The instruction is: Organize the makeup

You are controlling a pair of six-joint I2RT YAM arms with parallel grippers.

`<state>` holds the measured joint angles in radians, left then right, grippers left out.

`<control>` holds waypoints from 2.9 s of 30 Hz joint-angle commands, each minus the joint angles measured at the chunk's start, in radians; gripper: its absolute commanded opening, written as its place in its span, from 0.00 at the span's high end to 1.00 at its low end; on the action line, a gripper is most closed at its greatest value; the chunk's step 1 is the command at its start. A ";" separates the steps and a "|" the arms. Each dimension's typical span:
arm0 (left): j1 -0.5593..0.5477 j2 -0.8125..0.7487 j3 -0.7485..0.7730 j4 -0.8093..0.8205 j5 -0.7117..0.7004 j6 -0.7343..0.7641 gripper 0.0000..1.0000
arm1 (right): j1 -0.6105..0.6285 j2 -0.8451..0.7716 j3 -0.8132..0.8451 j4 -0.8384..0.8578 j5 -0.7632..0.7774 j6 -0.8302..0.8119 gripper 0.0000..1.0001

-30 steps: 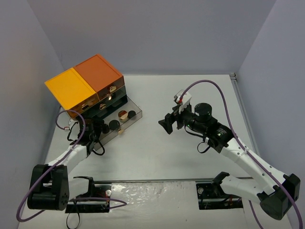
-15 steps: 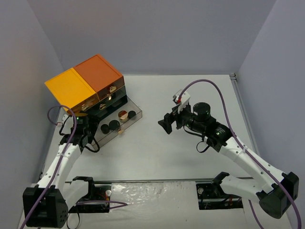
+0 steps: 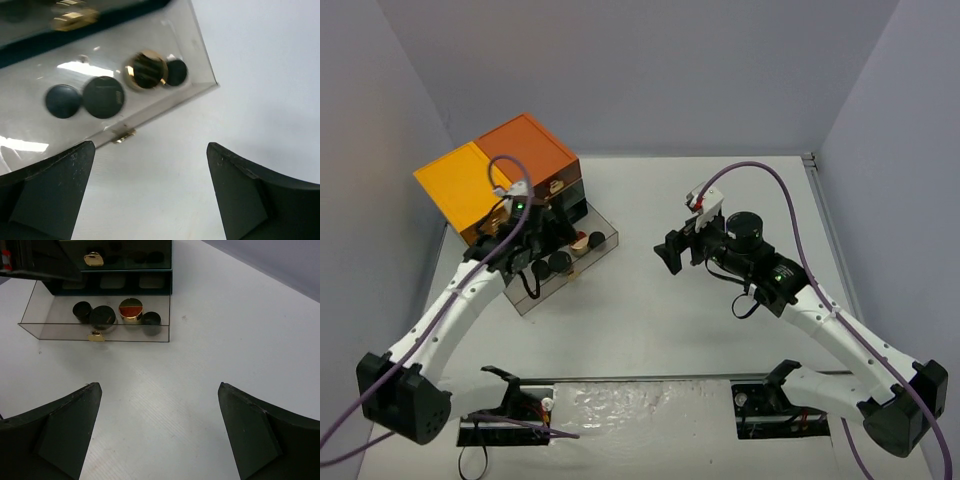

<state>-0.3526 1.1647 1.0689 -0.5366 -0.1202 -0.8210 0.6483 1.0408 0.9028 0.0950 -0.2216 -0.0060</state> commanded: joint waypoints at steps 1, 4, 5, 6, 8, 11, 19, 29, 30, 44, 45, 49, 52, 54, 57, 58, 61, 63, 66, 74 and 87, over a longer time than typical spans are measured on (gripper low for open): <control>-0.168 0.140 0.129 0.071 0.064 0.277 0.07 | -0.006 -0.022 0.062 0.053 0.052 0.006 0.00; -0.230 0.286 0.205 0.057 0.122 0.351 0.07 | -0.009 -0.027 0.065 0.043 0.068 0.038 0.00; -0.236 0.321 0.235 0.045 0.140 0.367 0.07 | -0.009 -0.028 0.066 0.036 0.074 0.038 0.00; -0.241 0.357 0.257 0.035 0.159 0.382 0.07 | -0.008 -0.030 0.067 0.030 0.080 0.038 0.00; -0.249 0.425 0.282 0.023 0.178 0.408 0.06 | -0.008 -0.036 0.068 0.020 0.094 0.039 0.00; -0.251 0.505 0.308 0.028 0.191 0.467 0.03 | -0.009 -0.045 0.066 0.010 0.107 0.042 0.00; -0.243 0.662 0.376 -0.002 0.159 0.564 0.03 | -0.009 -0.048 0.066 -0.001 0.129 0.046 0.00; -0.159 0.713 0.406 -0.058 0.026 0.654 0.03 | -0.010 -0.038 0.065 -0.004 0.145 0.043 0.00; -0.151 0.713 0.409 -0.067 0.013 0.664 0.03 | -0.012 -0.037 0.065 -0.004 0.146 0.041 0.00; -0.056 0.739 0.430 -0.119 -0.102 0.719 0.03 | -0.012 -0.013 0.069 -0.002 0.136 0.041 0.00; -0.051 0.744 0.431 -0.116 -0.115 0.724 0.03 | -0.012 -0.013 0.070 -0.001 0.135 0.041 0.00; -0.039 0.762 0.434 -0.103 -0.161 0.741 0.03 | -0.012 -0.009 0.075 -0.003 0.133 0.041 0.00; -0.025 0.779 0.434 -0.090 -0.203 0.748 0.03 | -0.012 -0.009 0.077 -0.003 0.133 0.042 0.00; -0.015 0.789 0.435 -0.084 -0.225 0.748 0.03 | -0.012 -0.010 0.077 -0.003 0.133 0.045 0.00; -0.006 0.798 0.441 -0.082 -0.266 0.751 0.03 | -0.012 -0.012 0.074 -0.003 0.132 0.051 0.00; -0.004 0.799 0.442 -0.079 -0.284 0.756 0.03 | -0.012 -0.013 0.073 -0.003 0.132 0.053 0.00; -0.002 0.806 0.450 -0.076 -0.325 0.764 0.03 | -0.011 -0.013 0.074 -0.003 0.131 0.060 0.00; -0.002 0.812 0.459 -0.077 -0.349 0.769 0.03 | -0.011 -0.013 0.076 -0.002 0.131 0.064 0.00; 0.002 0.819 0.472 -0.079 -0.366 0.768 0.03 | -0.012 -0.012 0.079 -0.003 0.130 0.071 0.00; 0.003 0.828 0.476 -0.071 -0.450 0.755 0.03 | -0.012 -0.018 0.074 -0.003 0.126 0.101 0.00; -0.108 0.683 0.450 -0.045 -0.225 0.700 0.03 | -0.012 -0.058 0.090 -0.021 0.200 0.108 0.00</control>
<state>-0.4001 1.9987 1.5006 -0.6000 -0.4289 -0.0864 0.6464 1.0235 0.9264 0.0334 -0.0884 0.1024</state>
